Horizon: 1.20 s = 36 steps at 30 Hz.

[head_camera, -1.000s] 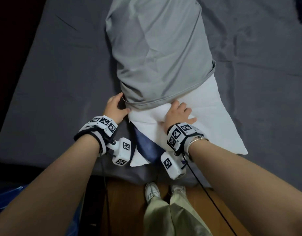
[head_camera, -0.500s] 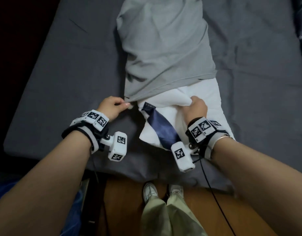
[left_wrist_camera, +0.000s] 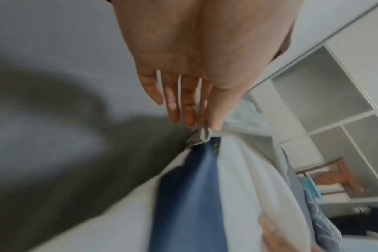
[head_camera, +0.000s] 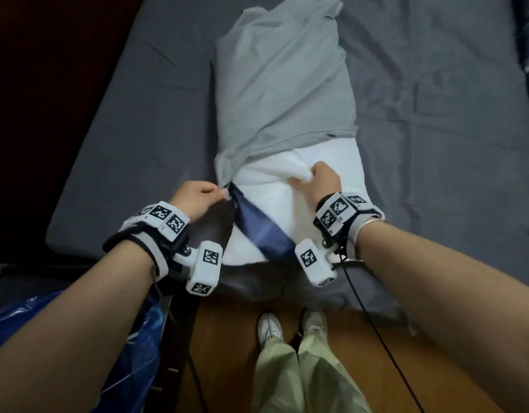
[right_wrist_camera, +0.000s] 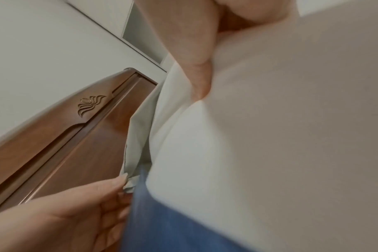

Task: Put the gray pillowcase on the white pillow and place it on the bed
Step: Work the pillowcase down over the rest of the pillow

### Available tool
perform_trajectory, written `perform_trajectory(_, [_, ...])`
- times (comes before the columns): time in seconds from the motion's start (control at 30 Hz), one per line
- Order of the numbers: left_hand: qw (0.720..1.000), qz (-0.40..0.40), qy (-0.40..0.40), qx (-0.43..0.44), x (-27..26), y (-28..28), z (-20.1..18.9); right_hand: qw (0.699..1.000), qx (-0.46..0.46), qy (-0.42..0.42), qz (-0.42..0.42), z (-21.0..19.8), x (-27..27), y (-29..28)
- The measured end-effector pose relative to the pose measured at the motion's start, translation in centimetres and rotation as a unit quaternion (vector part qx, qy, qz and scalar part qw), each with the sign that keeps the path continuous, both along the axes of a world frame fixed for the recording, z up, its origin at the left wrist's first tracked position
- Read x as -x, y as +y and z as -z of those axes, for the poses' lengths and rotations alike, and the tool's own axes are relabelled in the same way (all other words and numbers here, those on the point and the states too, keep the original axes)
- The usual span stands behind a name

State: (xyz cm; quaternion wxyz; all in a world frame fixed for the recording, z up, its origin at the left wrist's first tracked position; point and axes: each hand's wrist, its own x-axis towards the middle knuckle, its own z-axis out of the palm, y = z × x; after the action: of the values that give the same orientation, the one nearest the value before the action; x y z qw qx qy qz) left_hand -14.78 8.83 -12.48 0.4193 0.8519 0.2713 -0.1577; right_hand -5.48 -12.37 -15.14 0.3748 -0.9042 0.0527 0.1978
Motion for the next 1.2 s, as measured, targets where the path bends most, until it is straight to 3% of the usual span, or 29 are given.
perform_trajectory(0.17, [0.998, -0.024, 0.053, -0.039, -1.4, -0.1, -0.7, 0.999, 0.000, 0.012, -0.053, 0.6, 1.0, 0.3])
perform_trajectory(0.27, [0.996, -0.067, -0.022, -0.059, -3.2, -1.7, -1.6, 0.998, -0.044, 0.015, -0.035, 0.7, 0.9, -0.8])
perform_trajectory(0.37, [0.993, -0.030, -0.103, -0.053, -5.9, -4.7, -2.0, 1.000, -0.010, -0.028, 0.008, 1.2, 0.5, -3.7])
perform_trajectory(0.47, [0.989, 0.044, -0.138, -0.012, -8.9, -8.4, -1.4, 0.994, 0.042, 0.065, 0.072, 2.5, -0.2, -7.7])
perform_trajectory(0.57, [0.985, 0.102, -0.139, -0.009, -11.5, -11.8, -0.6, 0.980, -0.009, 0.170, 0.099, 3.3, -1.2, -10.5])
perform_trajectory(0.67, [0.981, 0.141, -0.123, -0.049, -13.7, -14.3, 0.4, 0.972, -0.050, 0.223, 0.061, 3.9, -2.1, -11.2])
perform_trajectory(0.77, [0.974, 0.176, -0.085, -0.114, -15.4, -15.9, 1.6, 0.974, -0.116, 0.195, -0.019, 5.0, -1.8, -10.6])
perform_trajectory(0.9, [0.975, 0.144, -0.048, -0.163, -16.8, -16.8, 1.9, 0.982, -0.092, 0.103, -0.129, 4.3, -0.3, -9.6])
perform_trajectory(1.07, [0.971, 0.223, -0.068, -0.046, -18.2, -18.3, -0.1, 0.975, -0.088, 0.017, -0.202, 3.3, -0.3, -9.1])
perform_trajectory(1.2, [0.930, 0.366, -0.029, 0.028, -17.3, -20.0, -2.1, 0.981, -0.086, 0.024, -0.175, 2.6, -2.1, -8.5])
